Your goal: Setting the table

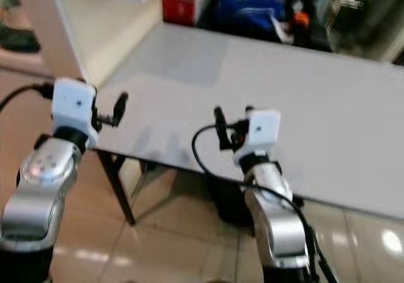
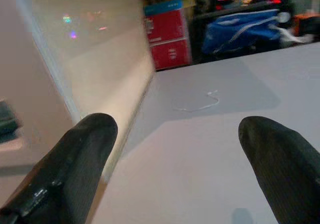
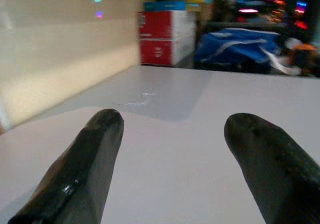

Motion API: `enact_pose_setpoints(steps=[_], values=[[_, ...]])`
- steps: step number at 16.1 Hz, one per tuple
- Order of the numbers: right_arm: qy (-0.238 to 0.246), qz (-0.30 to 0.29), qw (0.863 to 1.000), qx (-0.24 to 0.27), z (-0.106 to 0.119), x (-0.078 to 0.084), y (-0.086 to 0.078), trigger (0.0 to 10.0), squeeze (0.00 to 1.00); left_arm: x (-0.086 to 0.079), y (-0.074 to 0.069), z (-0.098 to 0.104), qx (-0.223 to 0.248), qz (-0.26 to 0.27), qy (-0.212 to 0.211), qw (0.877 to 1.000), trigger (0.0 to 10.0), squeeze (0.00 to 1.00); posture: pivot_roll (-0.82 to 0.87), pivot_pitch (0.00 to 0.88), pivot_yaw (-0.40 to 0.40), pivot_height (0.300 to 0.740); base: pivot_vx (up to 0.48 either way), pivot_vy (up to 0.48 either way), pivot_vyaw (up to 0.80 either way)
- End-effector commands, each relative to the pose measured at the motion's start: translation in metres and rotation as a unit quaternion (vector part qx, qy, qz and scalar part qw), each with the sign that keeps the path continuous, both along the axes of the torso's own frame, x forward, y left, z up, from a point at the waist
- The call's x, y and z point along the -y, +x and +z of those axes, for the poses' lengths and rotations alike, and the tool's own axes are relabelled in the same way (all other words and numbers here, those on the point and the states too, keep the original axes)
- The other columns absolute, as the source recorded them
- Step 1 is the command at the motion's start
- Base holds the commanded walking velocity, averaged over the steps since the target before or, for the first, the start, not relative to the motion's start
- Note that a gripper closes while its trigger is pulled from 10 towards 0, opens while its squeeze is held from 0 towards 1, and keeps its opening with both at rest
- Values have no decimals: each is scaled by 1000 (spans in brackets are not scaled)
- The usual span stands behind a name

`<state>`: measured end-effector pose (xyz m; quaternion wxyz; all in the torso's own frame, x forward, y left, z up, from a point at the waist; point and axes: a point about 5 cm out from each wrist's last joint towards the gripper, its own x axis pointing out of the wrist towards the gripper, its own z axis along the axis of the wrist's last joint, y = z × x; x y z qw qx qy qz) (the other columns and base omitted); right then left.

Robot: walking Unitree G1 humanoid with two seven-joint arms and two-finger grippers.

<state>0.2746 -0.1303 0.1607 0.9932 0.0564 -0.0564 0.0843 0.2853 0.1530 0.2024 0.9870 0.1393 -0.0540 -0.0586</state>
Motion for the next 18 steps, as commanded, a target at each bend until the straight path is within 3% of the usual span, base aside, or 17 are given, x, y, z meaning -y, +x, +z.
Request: enact_pose_setpoints(steps=[1,6,18], values=[[11,-22,1000,-3,2,9,0,10000,0,7,0,1,-7,-17,-13,1000,10000,0,41,49,-13,740,0,480,-800],[6,-22,1000,0,4,8,0,10000,0,4,0,-2,-18,-6,-18,1000,10000,0,42,48,-17,740,0,480,-720],[4,3,1000,30,16,3,6,10000,0,5,1,-1,-12,-2,-17,1000,10000,0,42,31,-36,740,0,480,0]])
